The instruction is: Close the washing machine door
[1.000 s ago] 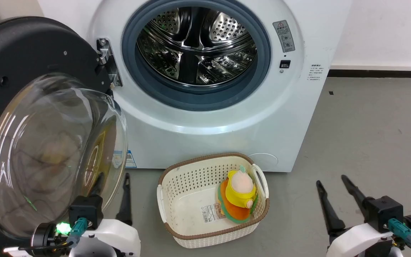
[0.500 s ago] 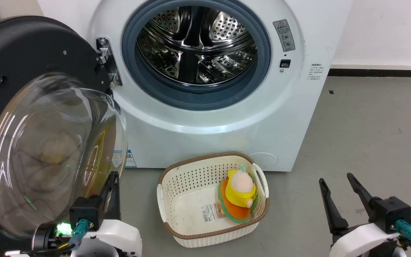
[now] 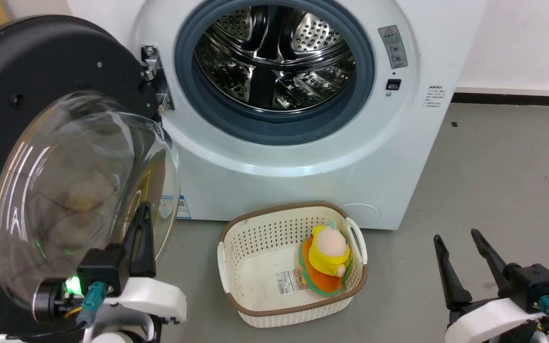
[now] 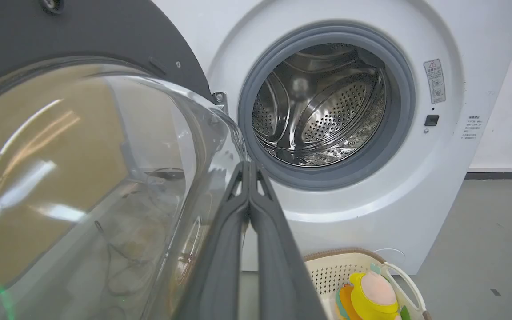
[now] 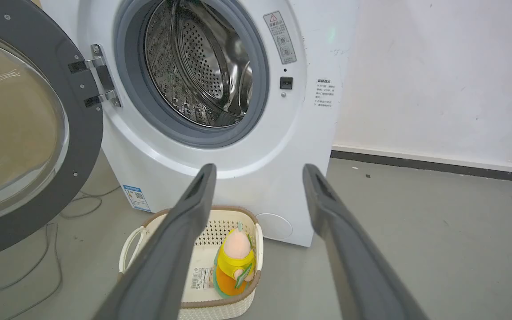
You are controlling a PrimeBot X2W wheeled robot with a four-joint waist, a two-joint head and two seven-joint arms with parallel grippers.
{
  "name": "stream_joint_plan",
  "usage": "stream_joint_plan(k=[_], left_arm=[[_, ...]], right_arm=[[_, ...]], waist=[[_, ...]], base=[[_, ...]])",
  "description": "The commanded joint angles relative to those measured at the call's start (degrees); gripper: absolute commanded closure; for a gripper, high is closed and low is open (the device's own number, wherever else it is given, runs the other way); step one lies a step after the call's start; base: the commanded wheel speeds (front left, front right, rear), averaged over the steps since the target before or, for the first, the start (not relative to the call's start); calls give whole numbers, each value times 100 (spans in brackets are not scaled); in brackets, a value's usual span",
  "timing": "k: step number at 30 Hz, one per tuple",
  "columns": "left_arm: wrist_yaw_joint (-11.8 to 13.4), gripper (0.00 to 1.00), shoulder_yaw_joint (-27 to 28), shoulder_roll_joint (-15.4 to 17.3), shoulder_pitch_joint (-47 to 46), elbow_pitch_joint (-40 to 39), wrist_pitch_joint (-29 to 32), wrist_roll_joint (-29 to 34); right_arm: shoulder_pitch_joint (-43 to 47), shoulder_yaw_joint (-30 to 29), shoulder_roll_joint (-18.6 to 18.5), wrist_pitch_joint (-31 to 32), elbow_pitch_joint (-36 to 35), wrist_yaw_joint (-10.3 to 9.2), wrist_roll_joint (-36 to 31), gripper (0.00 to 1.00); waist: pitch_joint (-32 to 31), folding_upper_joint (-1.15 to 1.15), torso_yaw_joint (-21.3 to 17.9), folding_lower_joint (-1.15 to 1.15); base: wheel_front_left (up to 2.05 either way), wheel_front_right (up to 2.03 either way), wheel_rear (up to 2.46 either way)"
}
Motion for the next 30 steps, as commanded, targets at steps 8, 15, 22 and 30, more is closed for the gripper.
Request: stream_joint_plan(k=[8, 15, 22, 30], left_arm=[[-137, 100, 183, 66, -492, -371, -137, -200], [-370, 100, 430, 126, -960, -502, -221, -434], [-515, 100, 676, 202, -1419, -576, -305, -732], [-600, 100, 1102, 339, -1841, -475, -401, -1302]], right_arm=[[8, -88, 9, -149, 23, 1, 147, 0], [20, -129, 11, -233, 62, 2, 232, 0], [34, -191, 12, -317, 89, 2, 306, 0], [25, -271, 14, -412, 82, 2, 371, 0]], waist=[[41, 0, 223, 0], [52, 0, 457, 0], [80, 0, 758, 0], [157, 0, 1149, 0]], base=[[0, 0, 0], [0, 0, 0], [0, 0, 0], [0, 0, 0]])
